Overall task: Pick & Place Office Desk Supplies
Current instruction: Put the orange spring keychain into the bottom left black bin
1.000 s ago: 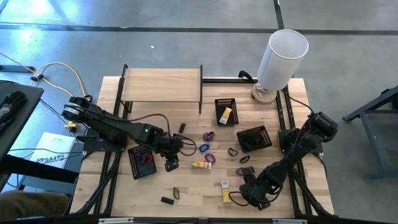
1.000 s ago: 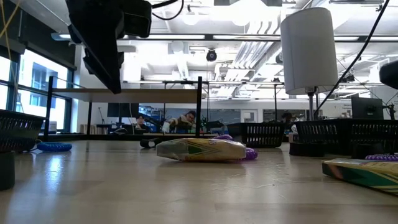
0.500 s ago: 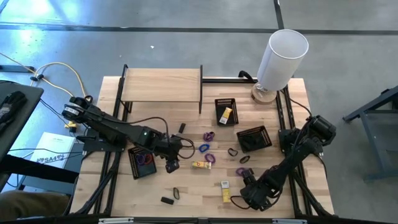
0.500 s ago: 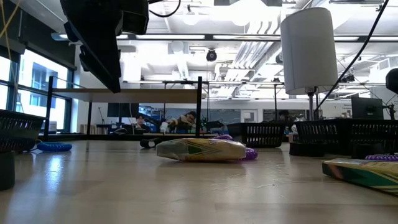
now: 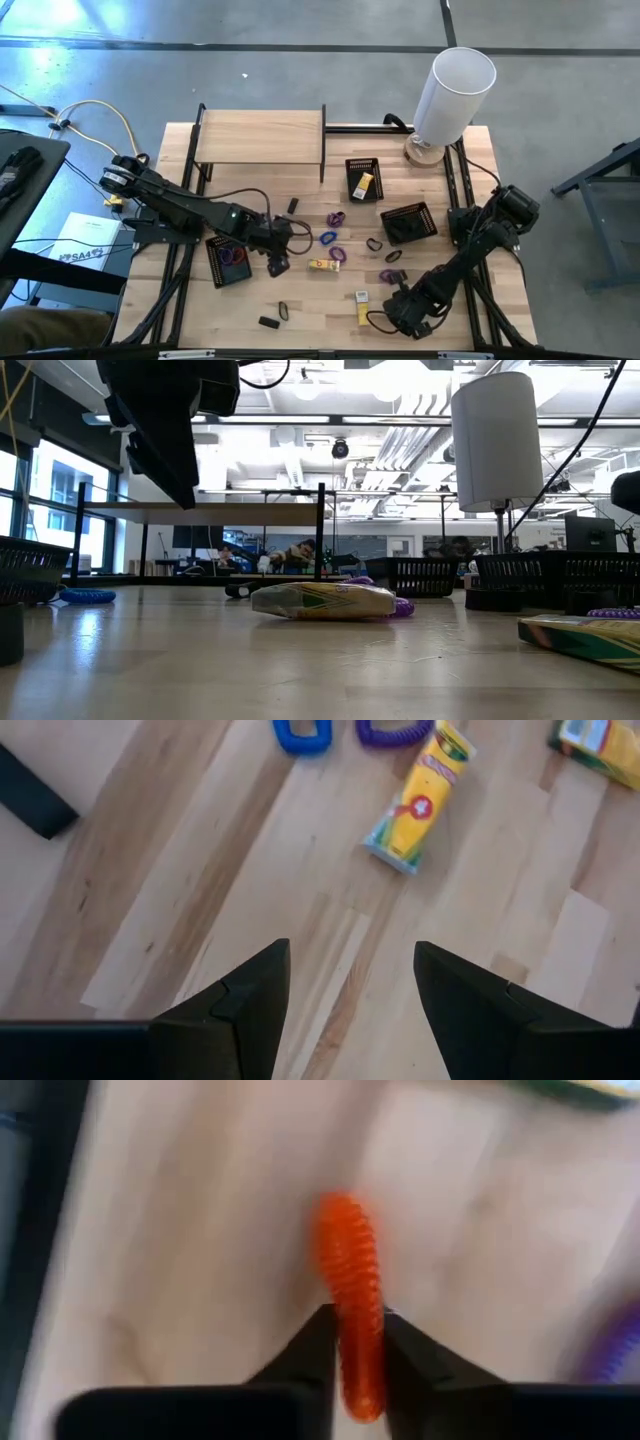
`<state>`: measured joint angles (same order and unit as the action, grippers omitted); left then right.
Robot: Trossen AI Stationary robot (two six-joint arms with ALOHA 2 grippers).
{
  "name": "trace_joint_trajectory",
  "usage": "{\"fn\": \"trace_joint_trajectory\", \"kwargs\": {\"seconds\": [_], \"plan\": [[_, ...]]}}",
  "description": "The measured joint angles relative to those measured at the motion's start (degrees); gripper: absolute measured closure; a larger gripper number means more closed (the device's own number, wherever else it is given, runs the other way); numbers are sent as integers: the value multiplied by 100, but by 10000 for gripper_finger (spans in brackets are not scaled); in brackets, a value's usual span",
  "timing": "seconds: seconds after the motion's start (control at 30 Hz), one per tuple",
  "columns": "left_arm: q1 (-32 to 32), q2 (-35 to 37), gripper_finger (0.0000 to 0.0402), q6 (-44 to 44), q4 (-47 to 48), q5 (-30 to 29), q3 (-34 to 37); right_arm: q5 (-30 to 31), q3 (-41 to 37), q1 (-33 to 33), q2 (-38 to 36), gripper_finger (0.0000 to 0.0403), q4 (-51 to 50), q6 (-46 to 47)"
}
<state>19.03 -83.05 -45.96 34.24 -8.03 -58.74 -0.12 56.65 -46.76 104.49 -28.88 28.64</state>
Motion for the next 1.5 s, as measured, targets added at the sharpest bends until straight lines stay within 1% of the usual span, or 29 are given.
{"fn": "trace_joint_trajectory", "kwargs": {"seconds": [0.03,0.07,0.17,0.27,0.33,0.43,0.5,0.57,0.7,0.73,0.8,0.87,0.93,1.0,1.07,1.13,1.23,1.3,1.37,1.5], "plan": [[0,0,195,-64,-1,-46,0,-48,8,-2,-30,381,-29,23],[0,0,195,-107,2,-107,0,-60,-3,-1,-61,386,-75,71],[0,0,195,-155,2,-183,0,-19,-5,52,-188,383,-296,425],[0,0,195,-105,5,-184,0,143,-35,107,-387,381,-782,756],[0,0,195,-30,28,-199,0,441,-69,202,-524,385,-1046,1008],[0,0,195,-83,-71,-203,2,1097,-27,446,-812,386,-1049,1394],[-18,0,195,-129,-140,-223,3,1441,-32,613,-961,386,-1047,1419],[-56,0,195,5,-307,-289,4,1713,-38,834,-1100,386,-897,1249],[-242,0,195,856,-807,-437,4,2335,-27,1389,-1426,387,-338,718],[-312,0,195,1069,-960,-440,4,2377,-27,1528,-1455,387,-104,466],[-477,0,195,1547,-1299,-437,4,2367,-20,1727,-1460,387,214,-241],[-642,0,195,2125,-1690,-434,4,2262,-22,1860,-1460,387,218,-694],[-782,0,195,2683,-2120,-432,4,1978,-22,2038,-1460,387,171,-907],[-879,0,195,3078,-2605,-430,4,1857,15,2221,-1479,387,-47,-1046],[-933,0,195,3445,-3027,-413,4,1933,105,2407,-1509,387,-299,-1176],[-961,0,195,3767,-3374,-411,4,2077,238,2599,-1517,387,-331,-1285],[-961,0,195,4010,-3757,-410,4,2257,432,2922,-1588,387,-245,-1470],[-960,0,195,4012,-3910,-410,4,2396,641,3153,-1600,387,20,-1717],[-960,0,195,4011,-4023,-415,4,2600,823,3315,-1600,387,-48,-1958],[-947,0,195,4009,-4140,-516,4,2575,1033,3403,-1600,386,-66,-2504]]}}
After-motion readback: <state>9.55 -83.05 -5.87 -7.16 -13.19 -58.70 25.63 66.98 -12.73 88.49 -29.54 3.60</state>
